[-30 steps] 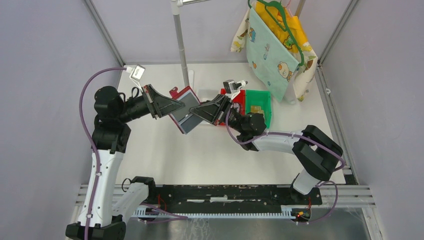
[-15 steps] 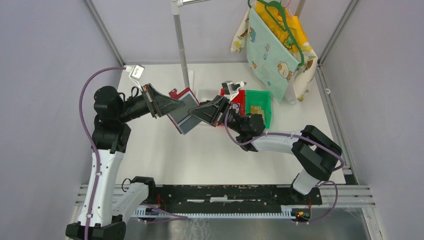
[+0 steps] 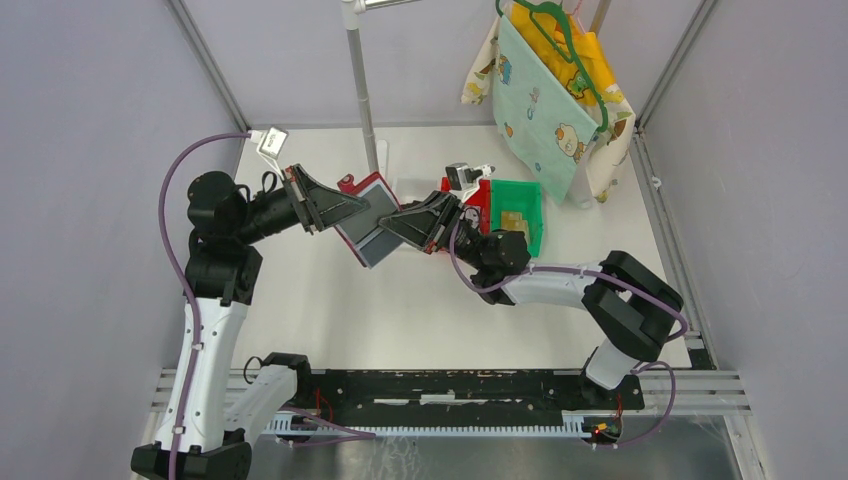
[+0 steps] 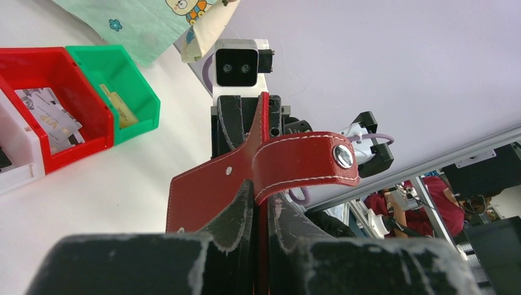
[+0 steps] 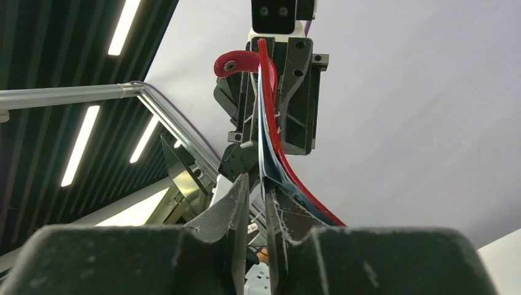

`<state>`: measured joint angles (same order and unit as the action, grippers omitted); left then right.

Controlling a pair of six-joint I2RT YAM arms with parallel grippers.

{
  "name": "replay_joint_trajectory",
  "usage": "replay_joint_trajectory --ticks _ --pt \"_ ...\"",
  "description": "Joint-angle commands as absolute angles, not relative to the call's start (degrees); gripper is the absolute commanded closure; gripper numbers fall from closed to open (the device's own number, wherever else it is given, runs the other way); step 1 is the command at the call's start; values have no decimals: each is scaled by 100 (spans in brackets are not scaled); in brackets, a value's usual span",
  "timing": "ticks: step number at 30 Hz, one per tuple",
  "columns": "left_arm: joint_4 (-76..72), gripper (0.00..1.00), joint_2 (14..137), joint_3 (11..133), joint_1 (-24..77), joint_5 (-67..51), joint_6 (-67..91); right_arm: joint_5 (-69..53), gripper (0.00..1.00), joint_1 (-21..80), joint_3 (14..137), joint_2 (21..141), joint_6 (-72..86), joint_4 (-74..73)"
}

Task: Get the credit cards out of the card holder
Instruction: Remove the credit card from the card holder.

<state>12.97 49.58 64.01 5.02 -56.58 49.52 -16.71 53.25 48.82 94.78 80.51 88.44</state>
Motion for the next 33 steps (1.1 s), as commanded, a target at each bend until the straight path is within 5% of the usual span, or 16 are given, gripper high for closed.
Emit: replay_joint_trajectory --ticks 1,5,13,33 --pt "863 98 4849 6574 516 -5600 5210 -1541 75 5369 4931 9523 8047 9584" --pt "869 98 4847 6583 510 -5581 5223 -1476 71 5385 4943 9549 8050 9741" --pt "870 98 4844 6583 514 -5527 5269 -1352 91 5431 4932 9626 8072 10045" --pt "984 98 4857 6575 511 -5239 5230 -1020 100 5506 4476 9554 7967 10692"
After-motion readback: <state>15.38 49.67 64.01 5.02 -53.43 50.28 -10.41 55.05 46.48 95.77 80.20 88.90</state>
